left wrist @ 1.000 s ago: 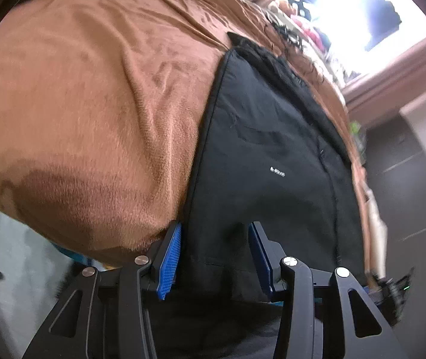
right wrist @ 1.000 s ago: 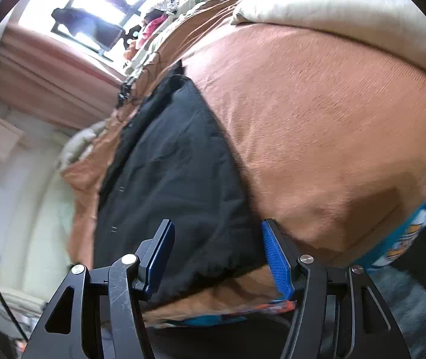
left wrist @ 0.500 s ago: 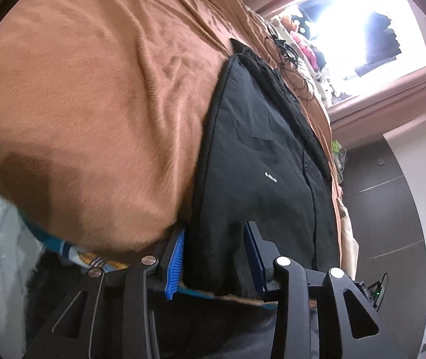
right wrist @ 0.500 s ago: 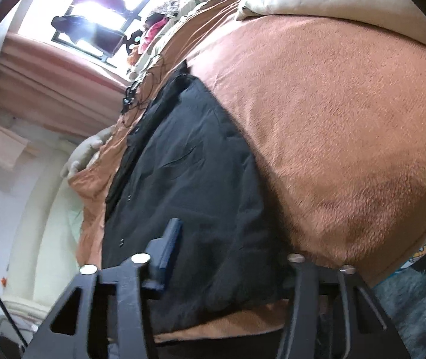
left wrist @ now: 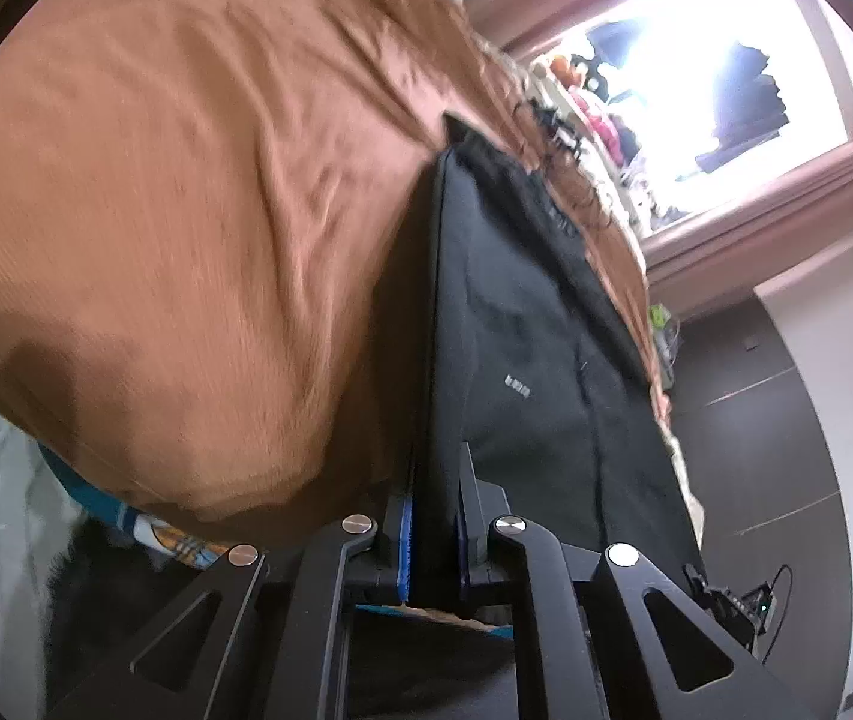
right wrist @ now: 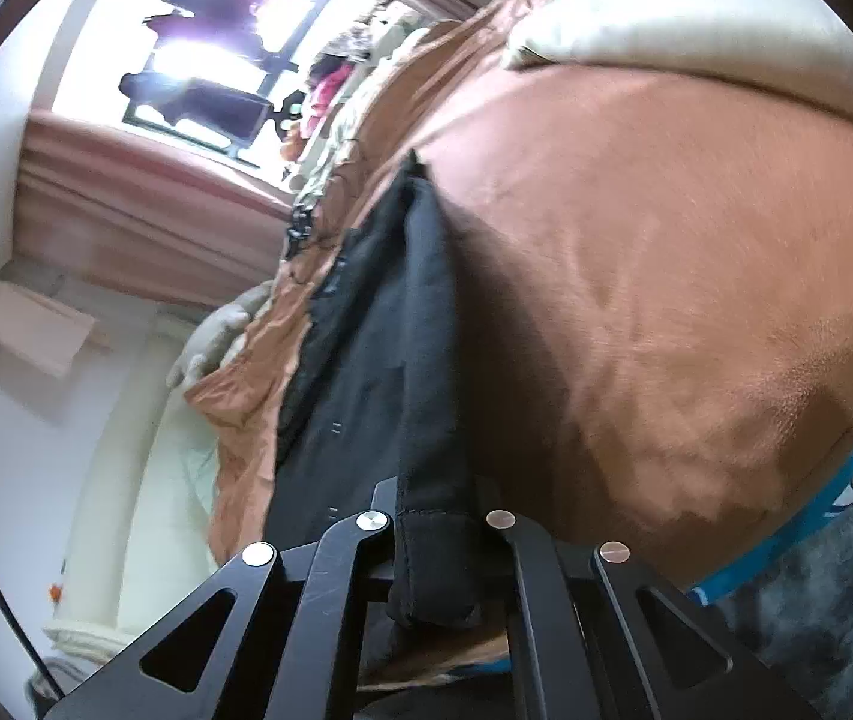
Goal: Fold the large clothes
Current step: 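Lift the gripped hem with both tools and fold it toward the collar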
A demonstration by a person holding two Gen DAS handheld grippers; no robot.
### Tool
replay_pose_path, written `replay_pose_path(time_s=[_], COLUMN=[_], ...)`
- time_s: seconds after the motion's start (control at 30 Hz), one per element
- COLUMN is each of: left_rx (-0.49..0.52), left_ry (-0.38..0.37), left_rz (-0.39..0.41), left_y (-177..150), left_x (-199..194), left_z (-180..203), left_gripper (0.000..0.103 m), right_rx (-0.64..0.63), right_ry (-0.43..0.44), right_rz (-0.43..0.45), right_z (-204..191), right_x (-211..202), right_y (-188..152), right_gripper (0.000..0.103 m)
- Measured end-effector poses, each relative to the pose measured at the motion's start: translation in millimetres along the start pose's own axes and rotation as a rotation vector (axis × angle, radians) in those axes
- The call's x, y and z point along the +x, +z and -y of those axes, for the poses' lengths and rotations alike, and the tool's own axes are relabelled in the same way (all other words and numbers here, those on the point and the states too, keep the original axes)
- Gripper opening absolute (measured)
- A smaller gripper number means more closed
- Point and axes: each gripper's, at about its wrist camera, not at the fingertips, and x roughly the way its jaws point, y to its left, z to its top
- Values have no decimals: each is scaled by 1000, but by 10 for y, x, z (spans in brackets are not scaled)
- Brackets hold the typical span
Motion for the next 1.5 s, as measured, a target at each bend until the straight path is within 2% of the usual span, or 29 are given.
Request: replay_pose_path(time_s=[0.17,0.27,0.5,0.97,1.3,1.5], left_rx=[-1,19,37,62,49,51], left_ry=[-54,-53,-115,-185,-218,-216], left_rz=[60,94,168,253,296,313], left_y=[88,92,-11,-284,-382,-316], left_x=[-396,-608,-1170,-2048,-2500,-2529], left_z=[103,178,320,346,344,386], left_gripper=[10,10,10,10,10,10], right_rx=[-76,-115,-182,-258,-299,-310], right_ry=[30,53,82,146,189,197], right_rz=[29,37,51,77,81,82], right_z=[-366,-540,-866,-1117,-1322,-1396], right_x=[-236,-404,-810,-1433,-1680,-1637], right_y=[-95,-186,-374,-781,-931,-898], right_gripper=[4,4,4,4,4,4])
